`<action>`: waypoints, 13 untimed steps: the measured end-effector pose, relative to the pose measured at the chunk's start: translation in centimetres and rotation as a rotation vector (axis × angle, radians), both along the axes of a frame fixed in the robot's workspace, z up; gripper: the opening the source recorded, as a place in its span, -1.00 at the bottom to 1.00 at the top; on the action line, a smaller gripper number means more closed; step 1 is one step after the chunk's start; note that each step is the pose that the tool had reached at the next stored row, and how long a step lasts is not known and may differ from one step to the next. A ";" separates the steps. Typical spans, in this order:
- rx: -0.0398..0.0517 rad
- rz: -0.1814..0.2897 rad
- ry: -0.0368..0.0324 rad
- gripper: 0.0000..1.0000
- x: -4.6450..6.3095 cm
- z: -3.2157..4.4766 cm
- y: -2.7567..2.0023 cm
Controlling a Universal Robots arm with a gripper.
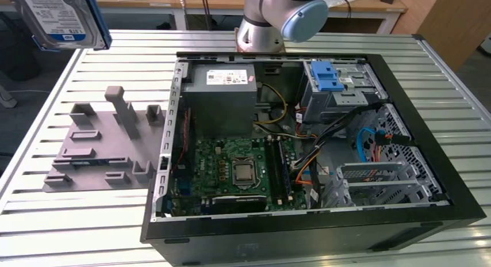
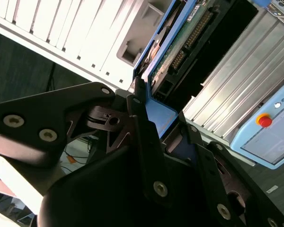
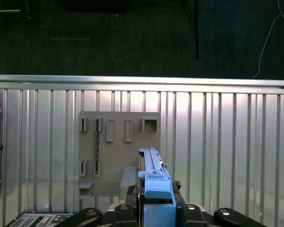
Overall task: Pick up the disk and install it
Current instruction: 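Pick up the disk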
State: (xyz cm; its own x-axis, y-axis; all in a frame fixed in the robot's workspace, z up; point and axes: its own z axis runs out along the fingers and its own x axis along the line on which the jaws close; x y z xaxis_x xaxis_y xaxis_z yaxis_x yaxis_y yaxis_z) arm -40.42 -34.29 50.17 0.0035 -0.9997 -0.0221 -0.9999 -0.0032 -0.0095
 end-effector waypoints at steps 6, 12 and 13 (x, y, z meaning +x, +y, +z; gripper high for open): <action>0.0000 0.000 0.0001 -0.27 0.6 0.00 -0.56; 0.0000 -0.001 0.0001 -0.27 1.0 0.00 -0.91; 0.0000 -0.001 0.0001 -0.27 1.1 0.00 -0.95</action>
